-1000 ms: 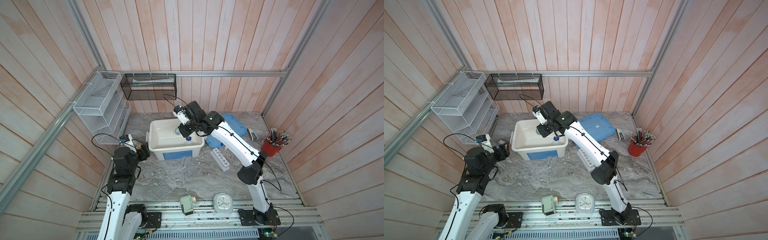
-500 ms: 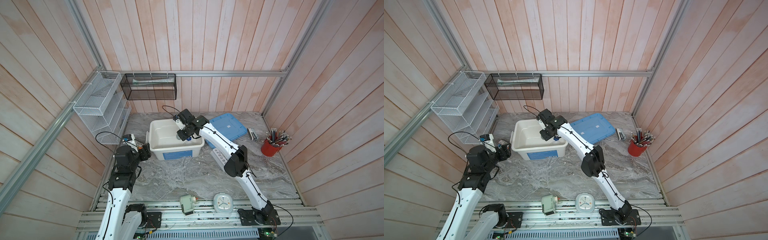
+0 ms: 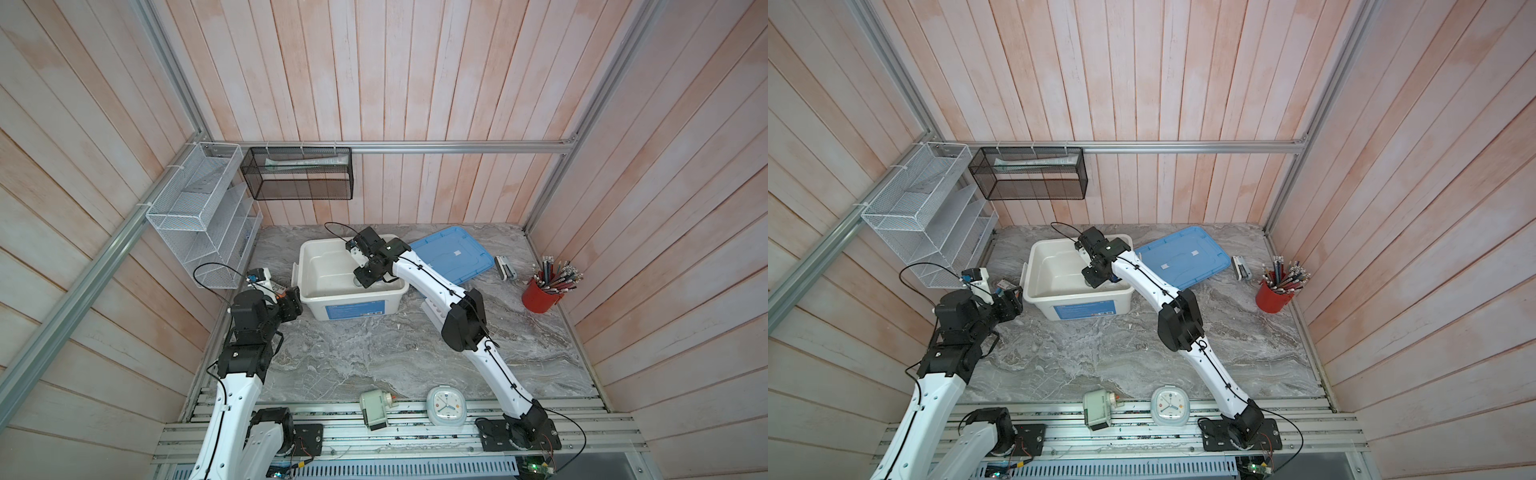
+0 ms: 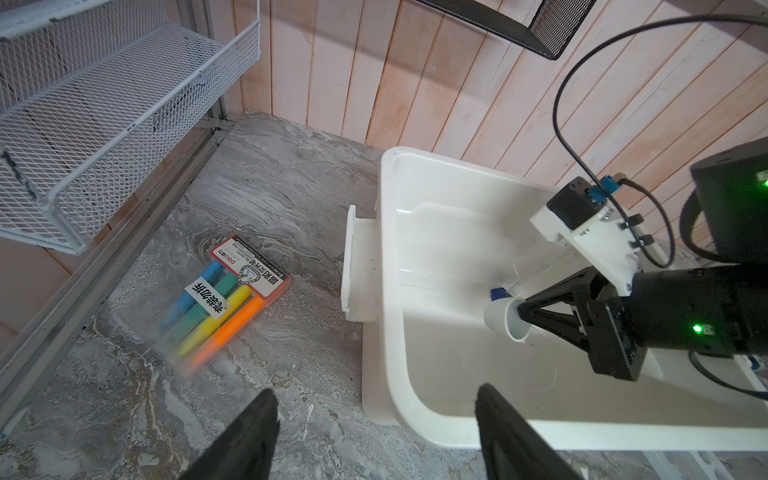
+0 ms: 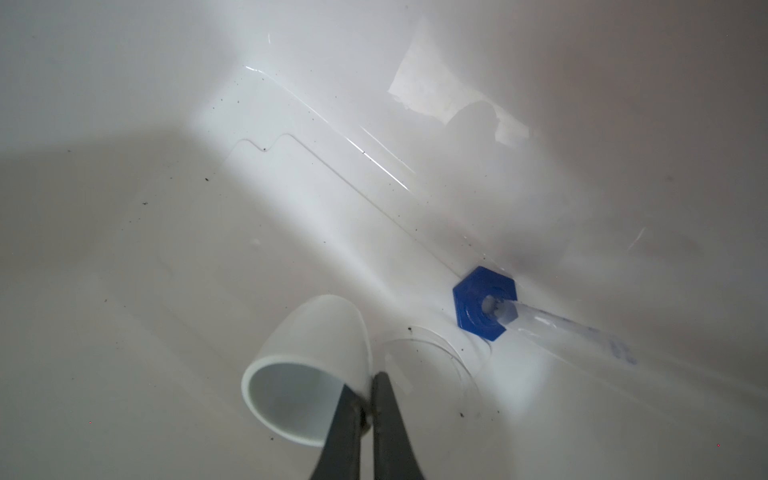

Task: Organize the chemistry lab equipment
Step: 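Lift the white cup with the right gripper and carry it over the bin, then lower the white cup upright onto the bin floor and open the right gripper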

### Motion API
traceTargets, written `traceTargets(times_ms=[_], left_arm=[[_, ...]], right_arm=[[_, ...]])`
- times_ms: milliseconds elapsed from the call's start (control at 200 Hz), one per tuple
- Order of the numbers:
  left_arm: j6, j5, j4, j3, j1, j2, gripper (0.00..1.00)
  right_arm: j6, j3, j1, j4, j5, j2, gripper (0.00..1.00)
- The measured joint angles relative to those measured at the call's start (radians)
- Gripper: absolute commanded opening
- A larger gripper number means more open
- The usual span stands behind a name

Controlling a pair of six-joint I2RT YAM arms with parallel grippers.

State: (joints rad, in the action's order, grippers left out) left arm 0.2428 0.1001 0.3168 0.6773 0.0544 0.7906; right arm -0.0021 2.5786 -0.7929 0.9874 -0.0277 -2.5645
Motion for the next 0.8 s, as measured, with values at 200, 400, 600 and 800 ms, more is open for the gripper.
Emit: traceTargets(times_ms=[200,400,600,800], left_arm=[[0.0,0.0,0.001,0.0,0.0,0.002,0.76],[-0.004,-0.001,0.002,0.0,0.0,0.006,0.76],[-0.005,-0.001,0.002,0.0,0.0,0.007,0.76],[-0.008,-0.001,0.002,0.0,0.0,0.007,0.76]], right_arm=[[0.0,0.0,0.002,-0.023,0.0,-0.018,0.0],[0.0,-0.001,0.004,-0.034,0.0,-0.026,0.02],[0.0,-0.001,0.005,-0.051,0.0,-0.026,0.06],[0.001,-0.015,0.005,-0.058,-0.001,-0.026,0.08]])
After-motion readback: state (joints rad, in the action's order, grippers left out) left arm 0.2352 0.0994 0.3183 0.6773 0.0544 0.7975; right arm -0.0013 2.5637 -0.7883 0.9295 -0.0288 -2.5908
